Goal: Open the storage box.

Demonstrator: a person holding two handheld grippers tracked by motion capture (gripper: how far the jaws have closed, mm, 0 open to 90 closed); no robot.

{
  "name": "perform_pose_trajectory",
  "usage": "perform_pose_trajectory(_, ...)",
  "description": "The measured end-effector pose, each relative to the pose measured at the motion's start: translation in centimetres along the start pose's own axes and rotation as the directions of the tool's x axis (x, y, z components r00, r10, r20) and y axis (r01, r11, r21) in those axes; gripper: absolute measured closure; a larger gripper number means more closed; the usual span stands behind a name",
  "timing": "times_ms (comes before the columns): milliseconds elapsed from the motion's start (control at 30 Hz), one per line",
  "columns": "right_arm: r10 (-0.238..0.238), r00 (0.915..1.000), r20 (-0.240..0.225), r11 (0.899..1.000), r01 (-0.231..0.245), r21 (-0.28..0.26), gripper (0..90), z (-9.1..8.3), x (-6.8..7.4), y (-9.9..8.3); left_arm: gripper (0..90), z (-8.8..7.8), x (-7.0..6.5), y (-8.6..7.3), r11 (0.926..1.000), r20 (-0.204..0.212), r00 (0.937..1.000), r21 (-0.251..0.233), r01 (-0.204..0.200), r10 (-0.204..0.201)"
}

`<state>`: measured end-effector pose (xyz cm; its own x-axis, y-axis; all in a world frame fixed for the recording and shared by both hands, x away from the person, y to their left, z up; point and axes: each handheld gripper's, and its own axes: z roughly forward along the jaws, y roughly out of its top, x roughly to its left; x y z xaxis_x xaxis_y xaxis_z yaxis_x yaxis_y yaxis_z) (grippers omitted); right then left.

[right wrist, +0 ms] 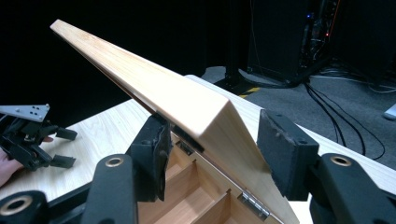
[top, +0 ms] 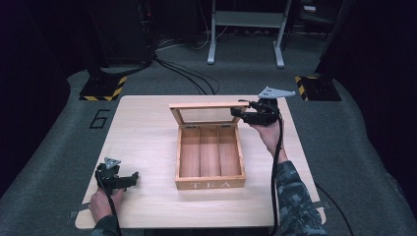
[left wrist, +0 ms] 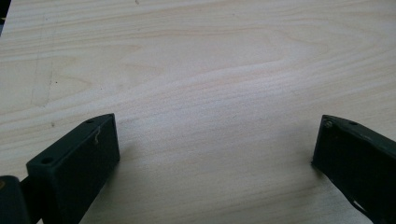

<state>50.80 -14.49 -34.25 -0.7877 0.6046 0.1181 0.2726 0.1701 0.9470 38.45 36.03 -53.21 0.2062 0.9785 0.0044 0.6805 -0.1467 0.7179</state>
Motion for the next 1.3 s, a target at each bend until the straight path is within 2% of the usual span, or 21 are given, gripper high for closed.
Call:
perform_pose_trajectory(300,0.04,0.9992,-0.008,0.999,-0.04,0.007,46.1,0.6,-1.1,1.0,0.2,0.0,0.0,0.0,1.0,0.0,1.0,0.0,0.0,0.0)
perform_pose_trajectory(433,0.043,0.999,-0.008,0.999,-0.043,0.011,46.5,0.9,-1.5,1.3,0.2,0.0,0.0,0.0,1.0,0.0,1.0,0.0,0.0,0.0)
perform_pose_trajectory(1300,0.06,0.9982,-0.003,0.998,-0.06,0.012,48.2,0.9,-1.9,1.6,0.2,0.0,0.0,0.0,1.0,0.0,1.0,0.001,0.0,0.0)
